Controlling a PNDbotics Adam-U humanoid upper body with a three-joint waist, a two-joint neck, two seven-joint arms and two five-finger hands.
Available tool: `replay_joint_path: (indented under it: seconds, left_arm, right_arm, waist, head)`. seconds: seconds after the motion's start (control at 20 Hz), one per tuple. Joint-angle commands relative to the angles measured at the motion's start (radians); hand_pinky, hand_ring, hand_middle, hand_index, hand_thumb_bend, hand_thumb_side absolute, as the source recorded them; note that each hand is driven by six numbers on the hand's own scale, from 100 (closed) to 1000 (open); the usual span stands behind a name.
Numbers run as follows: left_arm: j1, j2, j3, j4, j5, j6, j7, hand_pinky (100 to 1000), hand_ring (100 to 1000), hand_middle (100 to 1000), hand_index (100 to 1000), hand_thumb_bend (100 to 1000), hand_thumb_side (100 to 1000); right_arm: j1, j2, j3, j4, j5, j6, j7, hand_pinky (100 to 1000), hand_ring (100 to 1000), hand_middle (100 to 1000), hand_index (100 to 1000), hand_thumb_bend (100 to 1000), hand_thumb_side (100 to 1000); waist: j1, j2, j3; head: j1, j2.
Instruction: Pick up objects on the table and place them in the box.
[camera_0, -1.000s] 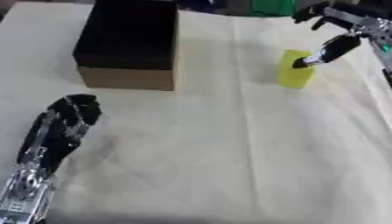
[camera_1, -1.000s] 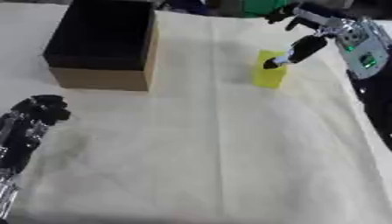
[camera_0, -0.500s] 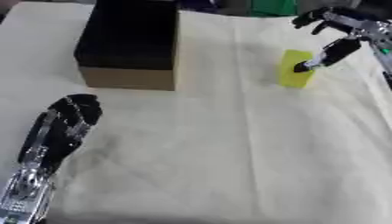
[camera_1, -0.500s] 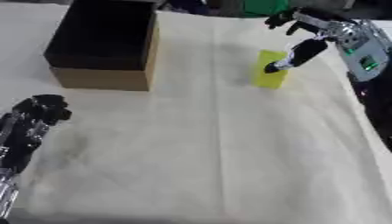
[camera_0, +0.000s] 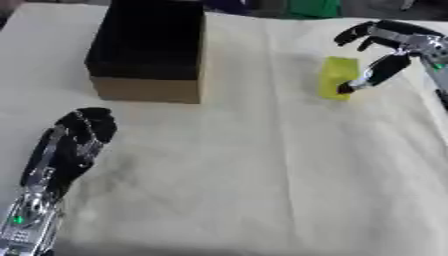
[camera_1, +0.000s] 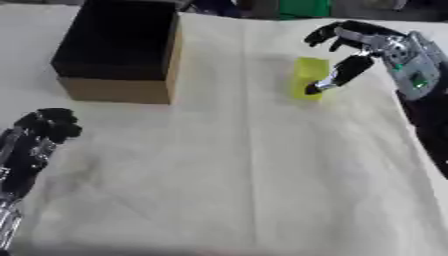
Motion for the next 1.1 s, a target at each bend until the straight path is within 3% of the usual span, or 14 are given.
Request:
replay_joint_path:
  seconds: [0.05,0.4,0.65,0.8,1.0,1.1]
  left_arm:
    - [-0.012,0.009,0.006,-0.022,0.000,-0.001,0.001,683,618,591,706,579,566]
    - [-0.012,0.008,0.006,-0.022,0.001,-0.001,0.001,682,618,591,705,580,565]
    - [-0.012,0.007,0.005,-0.022,0.001,-0.001,0.001,682,617,590,705,579,566]
    - [-0.011,0.007,0.006,-0.022,0.002,-0.001,0.002,682,617,590,705,579,566]
    - [-0.010,0.007,0.006,-0.021,0.002,0.000,0.002,682,617,589,705,578,567]
    - [-0.010,0.007,0.006,-0.021,0.002,0.000,0.002,682,617,589,705,578,567]
  right_arm:
    - [-0.013,-0.015,-0.004,0.003,0.019,-0.001,0.000,785,910,791,887,739,338]
    - [-0.009,-0.002,-0.003,0.013,0.070,-0.009,-0.029,771,870,716,836,704,343]
    - [-0.005,0.003,-0.002,0.005,0.116,-0.014,-0.094,737,817,563,722,639,339]
    - [-0.004,0.003,-0.005,-0.004,0.155,-0.012,-0.189,697,762,451,602,539,275]
    - [-0.004,0.002,-0.007,-0.011,0.201,-0.007,-0.320,652,697,324,479,417,107]
    - [-0.005,0.000,-0.005,-0.017,0.211,-0.006,-0.364,639,674,288,448,374,100]
  waist:
    - [0.003,-0.018,0.000]
    - [0.006,-0.018,0.001]
    - [0.007,-0.018,0.002]
    - [0.007,-0.019,0.001]
    - [0.007,-0.021,0.000]
    - [0.006,-0.022,-0.001]
  head:
    - [0.001,0.001]
    - [0.000,0.000]
    - [-0.001,0.000]
    - [0.000,0.000]
    - [0.001,0.000]
    - [0.002,0.000]
